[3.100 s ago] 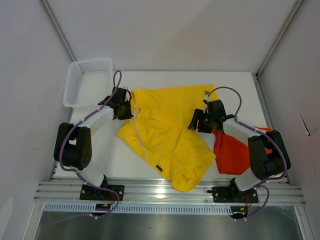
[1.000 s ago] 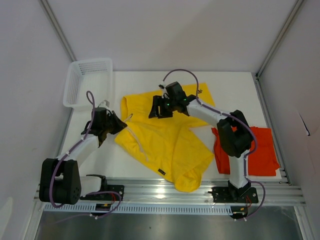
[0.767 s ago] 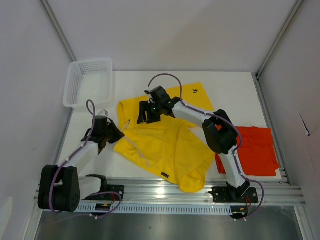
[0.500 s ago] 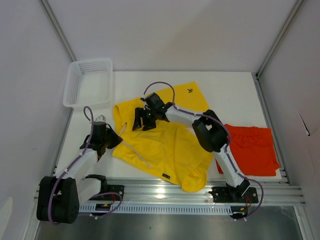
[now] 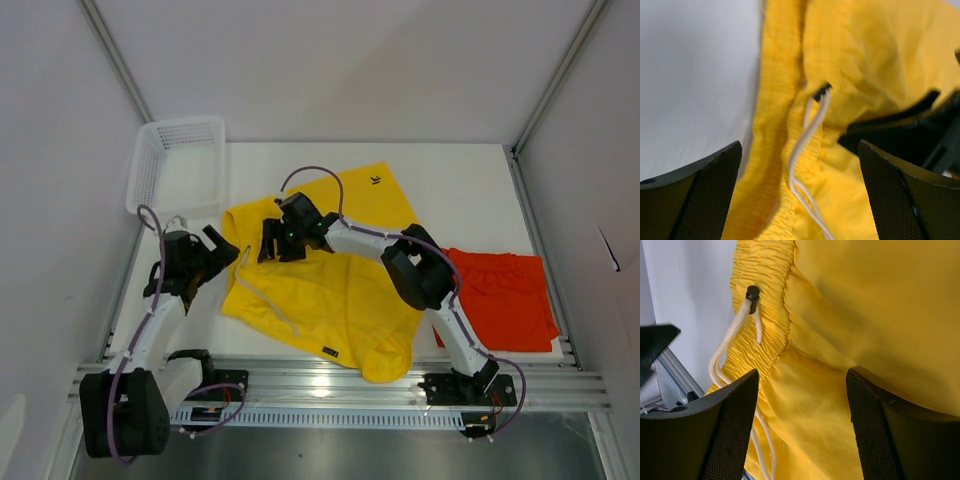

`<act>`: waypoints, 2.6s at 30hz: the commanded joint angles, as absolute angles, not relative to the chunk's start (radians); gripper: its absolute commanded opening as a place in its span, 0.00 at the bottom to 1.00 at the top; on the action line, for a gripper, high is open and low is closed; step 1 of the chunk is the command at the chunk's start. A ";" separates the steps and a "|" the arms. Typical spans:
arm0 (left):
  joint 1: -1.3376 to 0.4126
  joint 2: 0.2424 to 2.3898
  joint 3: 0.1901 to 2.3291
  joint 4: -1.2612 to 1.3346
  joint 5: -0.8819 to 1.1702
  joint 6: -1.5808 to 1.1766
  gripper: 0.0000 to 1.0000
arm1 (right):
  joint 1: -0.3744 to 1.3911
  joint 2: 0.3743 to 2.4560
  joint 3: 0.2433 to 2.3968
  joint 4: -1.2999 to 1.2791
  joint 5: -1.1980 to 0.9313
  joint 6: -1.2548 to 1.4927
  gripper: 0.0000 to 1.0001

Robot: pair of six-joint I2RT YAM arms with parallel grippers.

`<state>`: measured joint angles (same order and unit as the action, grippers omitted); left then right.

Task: Fold and stack the shorts
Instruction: Flatten the shorts out

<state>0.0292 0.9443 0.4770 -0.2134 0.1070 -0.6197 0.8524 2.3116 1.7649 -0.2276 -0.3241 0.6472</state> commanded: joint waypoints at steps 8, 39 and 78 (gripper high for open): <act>0.196 1.227 0.500 -0.006 0.210 -0.658 0.99 | 0.876 2.270 1.740 -0.068 -0.270 0.704 0.67; 0.199 1.552 0.568 0.193 0.298 -0.643 0.01 | 0.910 2.465 1.887 0.111 -0.391 0.818 0.27; 0.236 1.488 0.479 0.331 0.354 -0.686 0.57 | 0.962 2.473 1.784 0.112 -0.434 0.752 0.22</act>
